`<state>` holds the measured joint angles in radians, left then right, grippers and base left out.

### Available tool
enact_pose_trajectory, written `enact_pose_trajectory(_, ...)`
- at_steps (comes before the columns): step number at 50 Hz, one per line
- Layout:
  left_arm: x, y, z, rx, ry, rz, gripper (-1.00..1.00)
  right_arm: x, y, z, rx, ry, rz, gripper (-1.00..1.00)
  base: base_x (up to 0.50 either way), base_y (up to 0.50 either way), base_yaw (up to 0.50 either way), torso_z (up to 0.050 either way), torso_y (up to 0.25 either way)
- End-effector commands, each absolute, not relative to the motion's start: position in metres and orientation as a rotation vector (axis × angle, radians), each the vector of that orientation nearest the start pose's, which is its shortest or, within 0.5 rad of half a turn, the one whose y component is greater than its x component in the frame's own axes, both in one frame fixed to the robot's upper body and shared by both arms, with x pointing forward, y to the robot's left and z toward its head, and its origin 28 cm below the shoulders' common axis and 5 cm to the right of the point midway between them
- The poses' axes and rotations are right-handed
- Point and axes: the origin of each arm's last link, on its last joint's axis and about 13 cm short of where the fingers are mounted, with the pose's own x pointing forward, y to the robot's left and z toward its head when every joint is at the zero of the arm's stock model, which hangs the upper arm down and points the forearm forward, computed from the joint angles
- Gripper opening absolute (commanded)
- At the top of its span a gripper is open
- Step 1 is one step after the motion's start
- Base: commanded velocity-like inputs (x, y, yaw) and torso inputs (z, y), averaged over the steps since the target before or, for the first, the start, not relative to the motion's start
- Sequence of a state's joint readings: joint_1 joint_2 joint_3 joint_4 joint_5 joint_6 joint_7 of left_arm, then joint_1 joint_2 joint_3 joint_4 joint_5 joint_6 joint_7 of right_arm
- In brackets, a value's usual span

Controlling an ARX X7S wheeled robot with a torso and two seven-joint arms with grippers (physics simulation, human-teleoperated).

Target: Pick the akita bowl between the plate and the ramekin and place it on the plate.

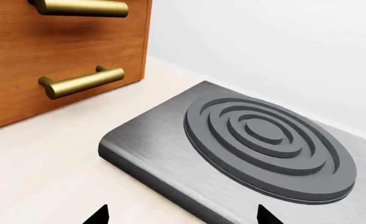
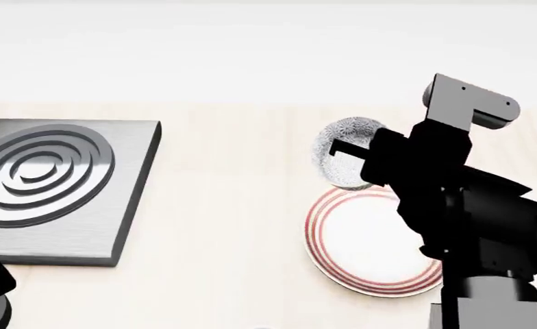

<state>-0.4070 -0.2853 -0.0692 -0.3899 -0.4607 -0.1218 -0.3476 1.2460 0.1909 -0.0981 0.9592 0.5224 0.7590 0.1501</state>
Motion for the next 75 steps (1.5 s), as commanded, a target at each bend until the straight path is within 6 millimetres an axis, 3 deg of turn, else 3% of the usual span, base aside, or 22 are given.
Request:
enact_pose_trajectory(1, 0.294, 0.302, 0.044, -0.223, 0.097, 0.495, 1.00, 0.416, -0.141, 0.187, 0.361, 0.500, -0.100, -1.00, 0.00, 0.00, 0.00, 0.000, 0.000)
enact_pose_trajectory(28, 0.294, 0.302, 0.043, -0.226, 0.097, 0.496, 1.00, 0.410, -0.137, 0.167, 0.519, 0.580, -0.188, -1.00, 0.00, 0.00, 0.00, 0.000, 0.000)
enact_pose_trajectory(75, 0.294, 0.302, 0.045, -0.224, 0.095, 0.495, 1.00, 0.410, -0.142, 0.142, 0.656, 0.490, -0.380, -1.00, 0.00, 0.00, 0.00, 0.000, 0.000)
